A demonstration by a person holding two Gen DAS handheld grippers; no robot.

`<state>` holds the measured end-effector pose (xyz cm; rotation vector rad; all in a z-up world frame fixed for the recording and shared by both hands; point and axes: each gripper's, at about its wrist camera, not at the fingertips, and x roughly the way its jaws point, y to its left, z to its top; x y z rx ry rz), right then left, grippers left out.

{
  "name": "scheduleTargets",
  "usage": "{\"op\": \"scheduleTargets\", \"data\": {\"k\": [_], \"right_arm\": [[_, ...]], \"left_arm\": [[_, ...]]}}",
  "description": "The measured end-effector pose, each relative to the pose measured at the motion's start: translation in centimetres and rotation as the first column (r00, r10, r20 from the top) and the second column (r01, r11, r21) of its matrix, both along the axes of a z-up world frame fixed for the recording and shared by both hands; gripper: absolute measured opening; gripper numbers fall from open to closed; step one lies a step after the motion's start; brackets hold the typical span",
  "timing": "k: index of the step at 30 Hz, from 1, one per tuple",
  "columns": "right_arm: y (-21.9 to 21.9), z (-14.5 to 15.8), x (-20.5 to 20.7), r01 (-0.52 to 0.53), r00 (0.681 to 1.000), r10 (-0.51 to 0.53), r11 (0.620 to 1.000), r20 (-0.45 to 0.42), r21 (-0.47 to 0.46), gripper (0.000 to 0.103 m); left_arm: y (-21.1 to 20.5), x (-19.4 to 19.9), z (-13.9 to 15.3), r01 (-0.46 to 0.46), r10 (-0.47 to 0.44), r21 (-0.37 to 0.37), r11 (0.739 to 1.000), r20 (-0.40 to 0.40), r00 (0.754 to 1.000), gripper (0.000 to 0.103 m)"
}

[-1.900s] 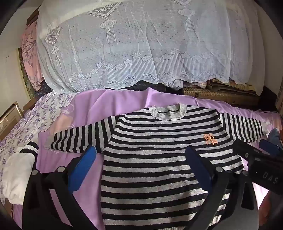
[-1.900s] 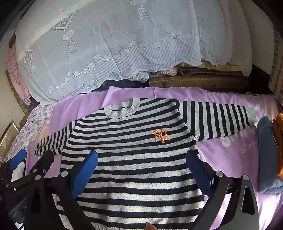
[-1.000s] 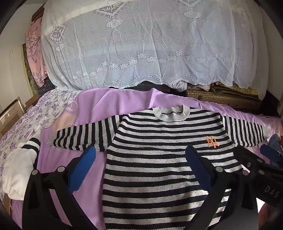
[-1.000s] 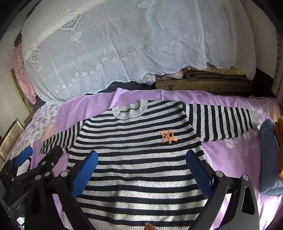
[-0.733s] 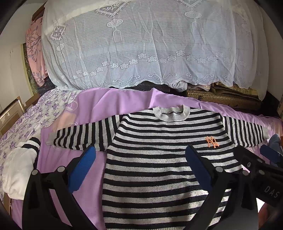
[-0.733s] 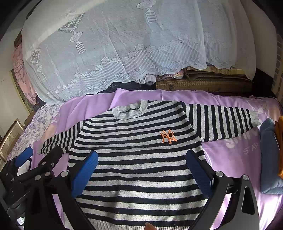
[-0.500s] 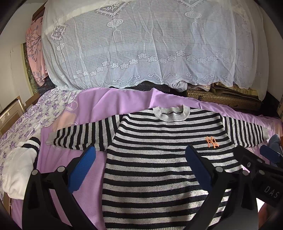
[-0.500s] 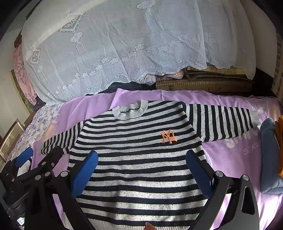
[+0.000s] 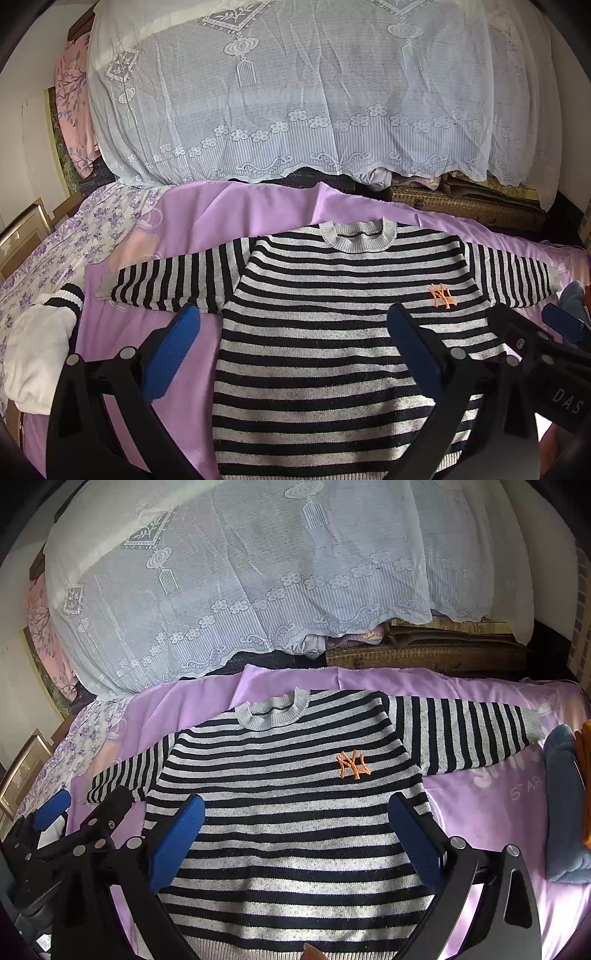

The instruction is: Fold small clothes

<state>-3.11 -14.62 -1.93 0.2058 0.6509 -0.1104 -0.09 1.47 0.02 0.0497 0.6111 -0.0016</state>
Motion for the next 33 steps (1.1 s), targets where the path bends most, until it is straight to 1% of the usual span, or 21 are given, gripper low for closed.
{"op": "scheduleTargets", "data": {"k": [33], "right_arm": [[-0.08, -0.07, -0.05, 0.0, 1.0, 0.0, 1.0, 0.002, 0.006, 0.1]], "left_arm": [[0.24, 0.09, -0.01, -0.001, 0.001, -0.006, 1.0, -0.004, 1.0, 0.099]]}}
